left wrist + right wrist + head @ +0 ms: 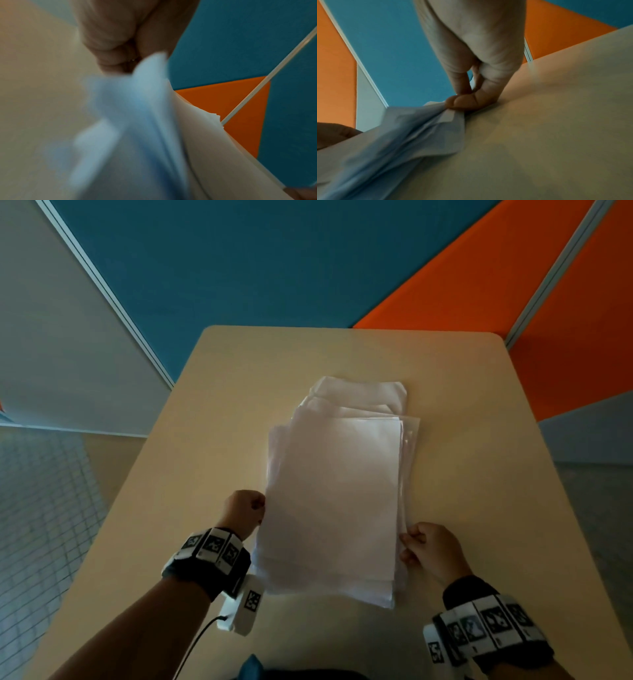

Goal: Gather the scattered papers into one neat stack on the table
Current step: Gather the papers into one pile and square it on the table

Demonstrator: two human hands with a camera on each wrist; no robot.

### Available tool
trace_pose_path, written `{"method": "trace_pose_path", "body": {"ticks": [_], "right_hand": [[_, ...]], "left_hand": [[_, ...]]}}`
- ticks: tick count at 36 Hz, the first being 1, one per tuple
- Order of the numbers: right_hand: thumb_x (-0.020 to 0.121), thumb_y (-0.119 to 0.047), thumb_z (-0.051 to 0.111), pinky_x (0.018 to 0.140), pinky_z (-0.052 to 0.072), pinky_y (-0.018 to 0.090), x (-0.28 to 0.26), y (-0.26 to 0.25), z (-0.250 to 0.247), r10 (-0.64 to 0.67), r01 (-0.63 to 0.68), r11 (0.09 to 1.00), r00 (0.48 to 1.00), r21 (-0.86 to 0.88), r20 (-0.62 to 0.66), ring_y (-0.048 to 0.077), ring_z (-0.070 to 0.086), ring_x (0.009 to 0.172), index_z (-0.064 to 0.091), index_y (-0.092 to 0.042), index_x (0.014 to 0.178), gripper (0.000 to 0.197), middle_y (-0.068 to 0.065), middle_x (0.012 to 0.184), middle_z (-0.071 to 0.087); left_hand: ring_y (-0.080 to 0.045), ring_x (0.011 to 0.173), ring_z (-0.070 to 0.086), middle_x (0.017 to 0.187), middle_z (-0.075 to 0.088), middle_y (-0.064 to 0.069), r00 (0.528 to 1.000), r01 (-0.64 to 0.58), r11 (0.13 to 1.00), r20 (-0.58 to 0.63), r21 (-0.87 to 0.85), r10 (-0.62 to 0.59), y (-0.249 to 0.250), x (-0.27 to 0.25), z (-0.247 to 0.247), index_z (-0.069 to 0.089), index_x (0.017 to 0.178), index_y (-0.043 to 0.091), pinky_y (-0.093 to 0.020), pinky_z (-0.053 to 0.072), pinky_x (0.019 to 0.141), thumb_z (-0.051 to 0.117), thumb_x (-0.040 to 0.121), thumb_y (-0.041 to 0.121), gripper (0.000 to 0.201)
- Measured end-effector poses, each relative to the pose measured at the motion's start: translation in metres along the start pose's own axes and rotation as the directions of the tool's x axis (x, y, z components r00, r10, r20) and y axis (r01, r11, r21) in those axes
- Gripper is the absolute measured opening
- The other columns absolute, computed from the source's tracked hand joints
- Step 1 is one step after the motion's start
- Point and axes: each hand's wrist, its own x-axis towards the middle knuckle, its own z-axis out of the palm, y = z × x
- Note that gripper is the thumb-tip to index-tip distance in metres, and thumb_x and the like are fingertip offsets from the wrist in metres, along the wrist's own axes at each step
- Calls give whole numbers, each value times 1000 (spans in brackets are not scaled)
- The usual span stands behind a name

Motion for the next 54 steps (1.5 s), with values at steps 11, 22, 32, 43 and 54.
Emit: {"method": "trace_pose_path", "body": {"ticks": [11,22,32,43,54], "right_hand": [[72,-35,75,81,49,25,-33,9,-25,-20,51,988,978,-145,209,14,61,88,54,-24,97,34,2,98,66],[69,-35,77,107,32,26,-64,-8,20,-57,117,915,985,-386,164,25,38,130,8,-10,145,105,10,143,29],[65,-42,78,112,22,38,-62,-2,18,-70,75,916,997,-394,27,34,17,136,4,-6,145,115,17,151,13],[61,-38,83,99,39,35,-21,-6,-11,39,-24,988,995,-150,93,27,42,118,22,-12,143,105,12,127,37],[76,-36,71,98,36,38,12,-29,3,77,-103,946,992,-308,-95,36,42,116,48,4,117,61,20,129,38]], "left_hand": [[-23,119,42,133,34,-9,924,-148,959,378,241,48,-2,-58,-15,14,142,2,-29,37,105,67,36,73,139],[-29,133,29,146,20,-15,950,-274,912,234,307,207,-15,-82,14,-5,144,-1,-31,31,112,79,64,34,121],[-33,138,17,149,11,-17,953,-266,917,223,297,204,-17,-77,9,-8,145,3,-44,16,120,83,56,34,130],[-32,135,23,149,14,-16,974,-209,924,155,320,166,3,-68,19,-6,144,0,-37,24,115,81,58,42,129],[-35,137,16,152,7,-15,974,-211,910,152,356,166,5,-69,31,-9,144,1,-43,25,114,78,58,42,129]]}}
